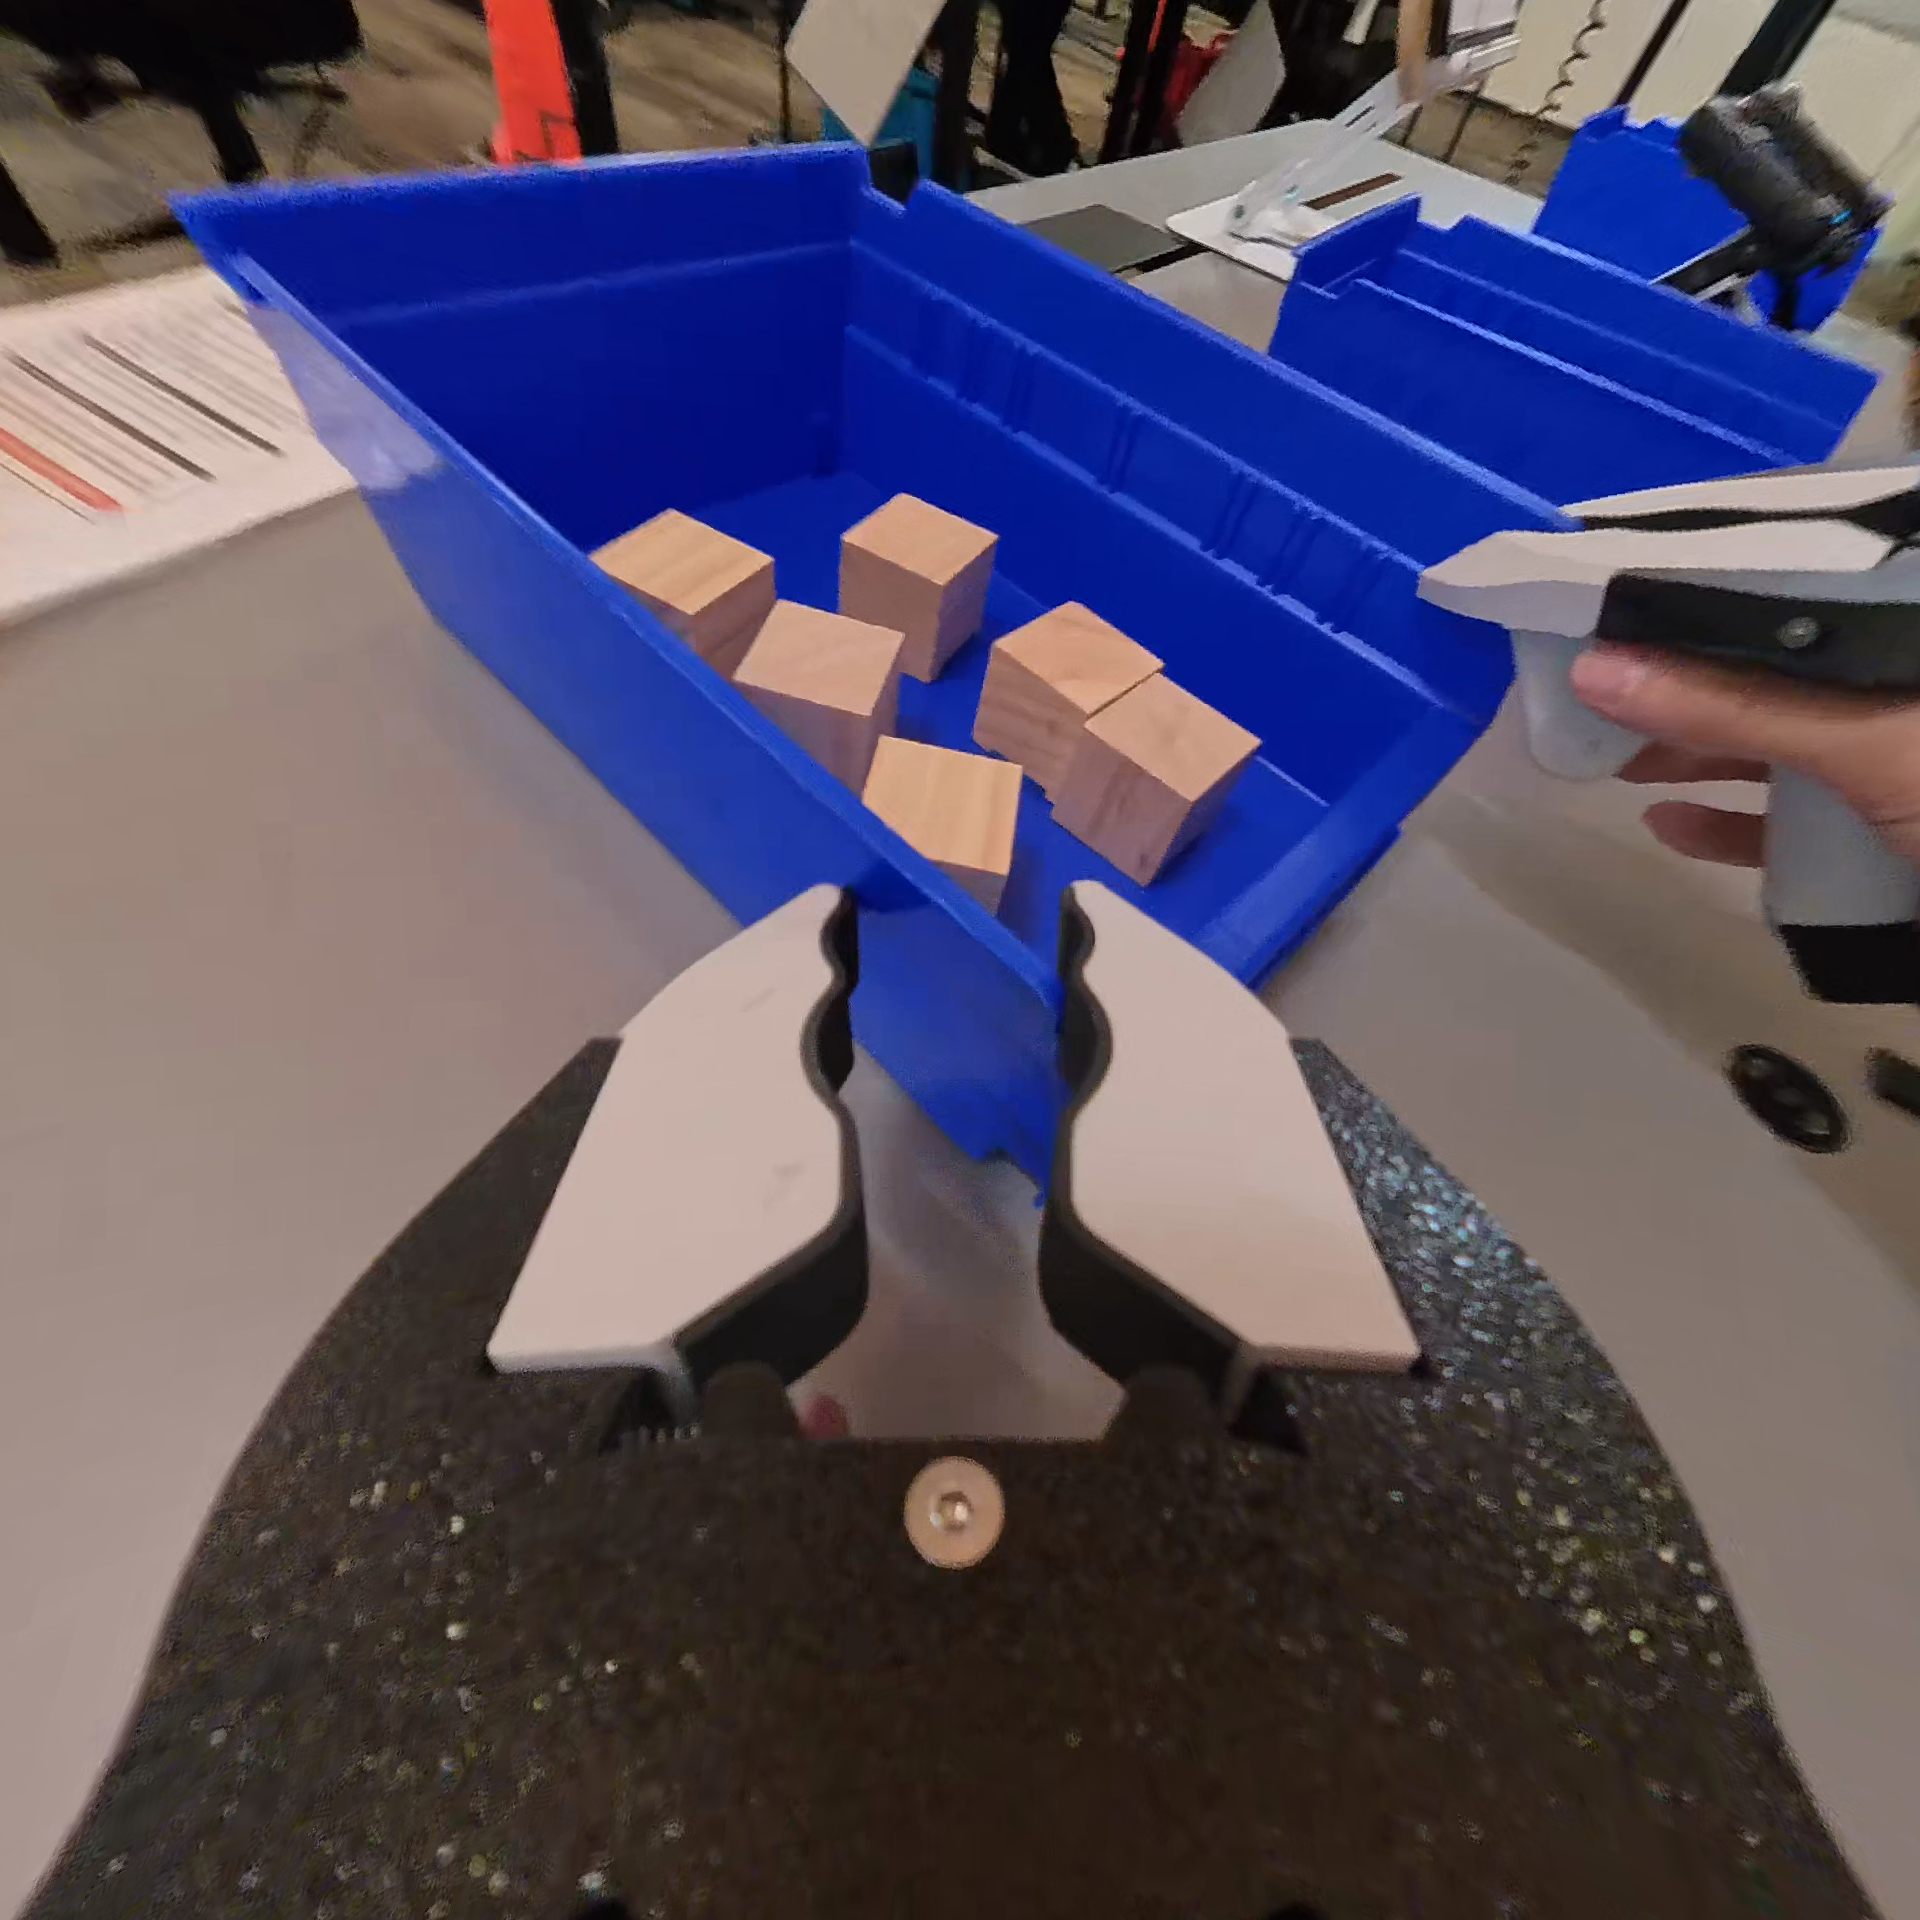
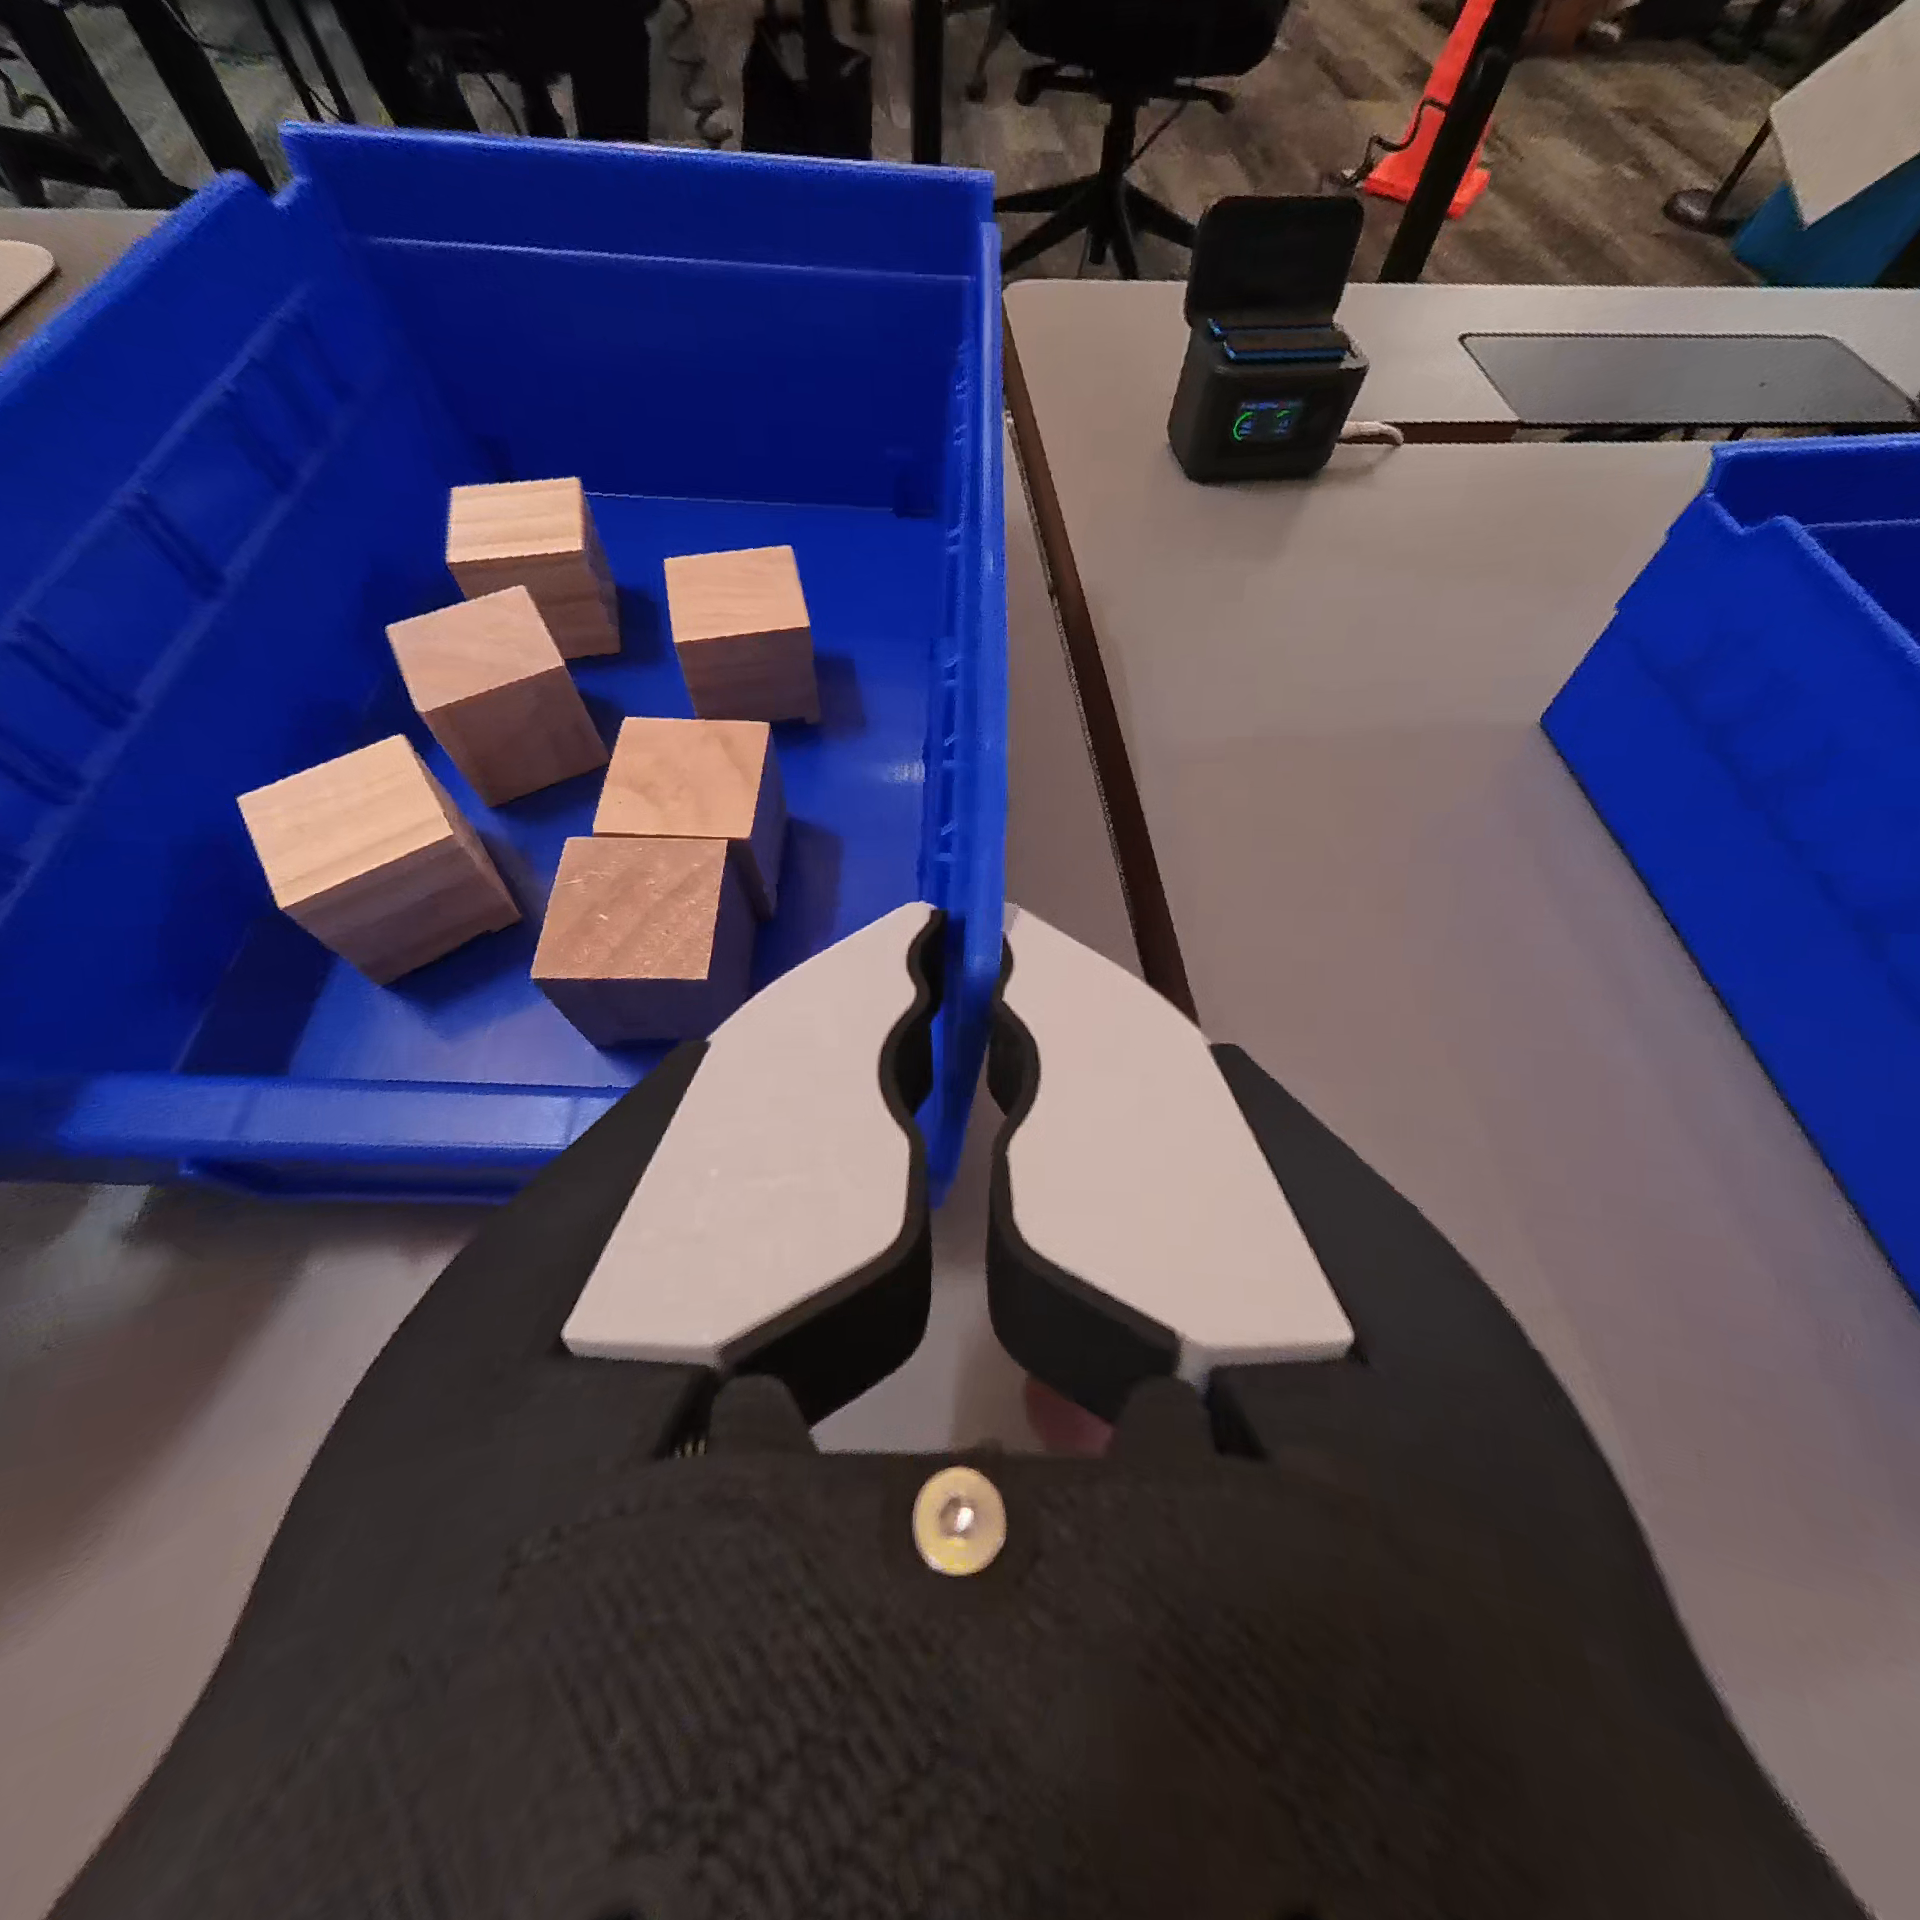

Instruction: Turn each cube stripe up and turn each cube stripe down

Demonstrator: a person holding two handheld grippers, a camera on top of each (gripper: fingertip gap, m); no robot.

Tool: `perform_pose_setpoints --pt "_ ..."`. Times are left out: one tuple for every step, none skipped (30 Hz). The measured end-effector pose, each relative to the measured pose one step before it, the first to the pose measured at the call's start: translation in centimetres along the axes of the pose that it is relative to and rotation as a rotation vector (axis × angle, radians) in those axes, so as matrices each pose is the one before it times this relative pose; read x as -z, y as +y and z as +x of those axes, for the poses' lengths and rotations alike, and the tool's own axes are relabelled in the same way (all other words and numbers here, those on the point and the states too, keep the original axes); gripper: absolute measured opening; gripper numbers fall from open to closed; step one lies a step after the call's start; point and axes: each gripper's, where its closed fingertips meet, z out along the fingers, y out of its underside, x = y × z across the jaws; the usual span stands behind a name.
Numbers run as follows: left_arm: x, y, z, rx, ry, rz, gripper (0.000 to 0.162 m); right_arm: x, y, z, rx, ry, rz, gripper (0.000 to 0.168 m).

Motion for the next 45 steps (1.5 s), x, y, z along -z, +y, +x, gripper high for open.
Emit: perform_pose_setpoints --pt "0.077 -0.005 -0.289 -0.0341 -0.0286 -0.0005 0.032 0.025 -0.021 -0.218 -0.0290 -0.0167 0.0003 0.003" --pt "0.088 0.022 -0.303 -0.0298 -0.0250 -0.0049 0.030 0.035 0.051 -0.154 -0.0312 -0.0087 -0.0015 0.003" --pt "0.137 0.042 -0.406 -0.0229 -0.0272 -0.0061 0.028 0.099 0.058 -0.235 -0.0049 -0.0014 -0.0001 0.003" --pt "0.172 0.056 -0.475 -0.0177 -0.0264 -0.0064 0.026 0.170 0.105 -0.372 0.0164 0.0059 -0.0013 0.003" --pt "0.225 0.103 -0.499 -0.0128 -0.0218 -0.0071 0.023 0.225 0.107 -0.457 0.0262 0.0132 -0.0022 0.003" --pt "0.270 0.158 -0.509 -0.0084 -0.0182 -0.0074 0.020 0.290 0.098 -0.534 0.0247 0.0143 -0.0005 0.003" --pt "0.332 0.187 -0.518 -0.0072 -0.0146 -0.0064 0.018 0.352 0.069 -0.620 0.0119 0.0111 0.0038 0.003" --pt "0.409 0.239 -0.510 -0.0081 -0.0108 -0.0046 0.016 0.406 0.100 -0.663 -0.0032 0.0108 0.0073 0.003" --pt "0.491 0.282 -0.503 -0.0095 -0.0098 -0.0032 0.015 0.438 0.153 -0.715 -0.0088 0.0105 0.0100 0.003" --pt "0.590 0.329 -0.530 -0.0106 -0.0099 -0.0034 0.014 0.454 0.201 -0.812 -0.0020 0.0097 0.0078 0.003" --pt "0.667 0.399 -0.584 -0.0115 -0.0118 -0.0045 0.013 0.482 0.198 -0.945 0.0028 0.0072 0.0077 0.003" --pt "0.724 0.440 -0.660 -0.0117 -0.0134 -0.0043 0.012 0.488 0.196 -1.057 0.0060 0.0037 0.0060 0.003" --pt "0.759 0.492 -0.740 -0.0081 -0.0128 -0.0037 0.011 0.496 0.147 -1.155 0.0103 0.0001 0.0049 0.004" --pt "0.803 0.532 -0.740 -0.0015 -0.0074 -0.0036 0.010 0.500 0.102 -1.159 0.0167 -0.0029 0.0010 0.004" --pt "0.833 0.562 -0.735 0.0050 -0.0050 -0.0032 0.010 0.479 0.069 -1.202 0.0104 -0.0067 -0.0025 0.004" --pt "0.834 0.567 -0.774 0.0089 -0.0057 -0.0037 0.009 0.424 -0.037 -1.215 0.0052 -0.0082 0.0010 0.004" --pt "0.862 0.563 -0.796 0.0100 -0.0066 -0.0030 0.009 0.360 -0.067 -1.230 0.0125 -0.0085 0.0047 0.004" --pt "0.888 0.538 -0.839 0.0080 -0.0096 -0.0017 0.009 0.300 -0.044 -1.273 0.0122 -0.0128 0.0029 0.004" --pt "0.907 0.533 -0.899 0.0044 -0.0124 -0.0017 0.008 0.246 -0.111 -1.292 -0.0004 -0.0141 0.0076 0.005" --pt "0.939 0.545 -0.955 0.0062 -0.0157 -0.0005 0.008 0.168 -0.155 -1.351 -0.0037 -0.0147 0.0120 0.005" --pt "0.929 0.601 -1.042 0.0120 -0.0174 -0.0030 0.008 0.103 -0.095 -1.453 0.0025 -0.0181 0.0082 0.005" --pt "0.884 0.621 -1.028 0.0125 -0.0159 -0.0053 0.008 0.006 -0.021 -1.467 0.0076 -0.0170 0.0041 0.005" --pt "0.867 0.619 -1.046 0.0129 -0.0178 -0.0026 0.008 -0.056 -0.054 -1.516 0.0113 -0.0173 0.0062 0.005" --pt "0.897 0.681 -1.185 0.0148 -0.0191 -0.0022 0.008 -0.061 -0.198 -1.561 0.0072 -0.0192 0.0122 0.005" --pt "0.885 0.669 -1.202 0.0121 -0.0173 -0.0019 0.007 -0.084 -0.226 -1.542 0.0055 -0.0179 0.0089 0.006" --pt "0.805 0.642 -1.331 0.0127 -0.0192 -0.0012 0.007 -0.136 -0.240 -1.547 0.0105 -0.0185 0.0070 0.006" --pt "0.625 0.523 -1.128 0.0166 -0.0006 0.0055 0.007 0.014 -0.378 -1.284 0.0138 0.0000 0.0134 0.006" --pt "0.518 0.351 -0.587 0.0298 0.0259 0.0079 0.007 0.284 -0.635 -0.829 0.0316 0.0253 0.0268 0.006" --pt "0.538 0.331 -0.629 0.0428 0.0096 -0.0046 0.006 0.306 -0.499 -0.881 0.0391 0.0091 0.0111 0.006" --pt "0.516 0.161 -0.507 0.0294 -0.0004 -0.0047 0.005 0.288 -0.110 -0.851 0.0307 -0.0065 -0.0135 0.006" --pt "0.560 -0.081 -0.125 0.0104 0.0038 0.0043 0.005 0.435 0.000 -0.441 0.0081 0.0058 -0.0022 0.006" --pt "0.557 -0.171 0.029 -0.0052 -0.0006 0.0067 0.005 0.441 0.140 -0.224 -0.0121 0.0074 0.0082 0.006" --pt "0.494 0.065 0.019 -0.0179 -0.0130 -0.0079 0.006 0.345 0.464 -0.387 -0.0236 -0.0182 -0.0087 0.006" --pt "0.453 0.265 0.083 -0.0212 -0.0104 -0.0154 0.006 0.349 0.403 -0.342 -0.0344 -0.0216 -0.0037 0.006" --pt "0.377 0.274 0.196 -0.0123 0.0013 -0.0067 0.006 0.398 0.246 -0.133 -0.0157 -0.0027 0.0056 0.006" --pt "0.345 0.391 0.210 -0.0052 0.0031 -0.0061 0.006 0.455 0.168 -0.121 0.0012 0.0019 0.0062 0.006" --pt "0.385 0.561 0.130 -0.0129 -0.0017 -0.0086 0.006 0.501 0.121 -0.247 -0.0032 -0.0063 0.0059 0.006" --pt "0.511 0.535 -0.010 -0.0169 -0.0064 0.0013 0.006 0.525 0.053 -0.414 -0.0215 -0.0158 0.0116 0.007" --pt "0.672 0.419 -0.153 -0.0073 -0.0078 0.0127 0.006 0.506 0.095 -0.586 -0.0260 -0.0247 0.0119 0.008" --pt "0.793 0.408 -0.212 0.0042 -0.0021 0.0095 0.006 0.449 0.168 -0.689 -0.0141 -0.0269 0.0109 0.008" --pt "0.818 0.418 -0.303 0.0097 0.0006 0.0040 0.006 0.347 0.248 -0.764 -0.0106 -0.0241 0.0065 0.008" --pt "0.722 0.417 -0.473 0.0092 -0.0046 0.0024 0.006 0.227 0.077 -0.882 -0.0012 -0.0251 0.0099 0.009" --pt "0.626 0.398 -0.598 0.0054 -0.0083 0.0013 0.006 0.051 -0.021 -0.867 0.0097 -0.0171 0.0012 0.009" --pt "0.533 0.326 -0.640 0.0053 -0.0115 -0.0025 0.006 -0.180 -0.093 -0.806 0.0283 -0.0102 -0.0065 0.009" --pt "0.399 0.275 -0.719 0.0034 -0.0155 -0.0066 0.006 -0.439 -0.156 -0.735 0.0383 -0.0057 -0.0072 0.009"
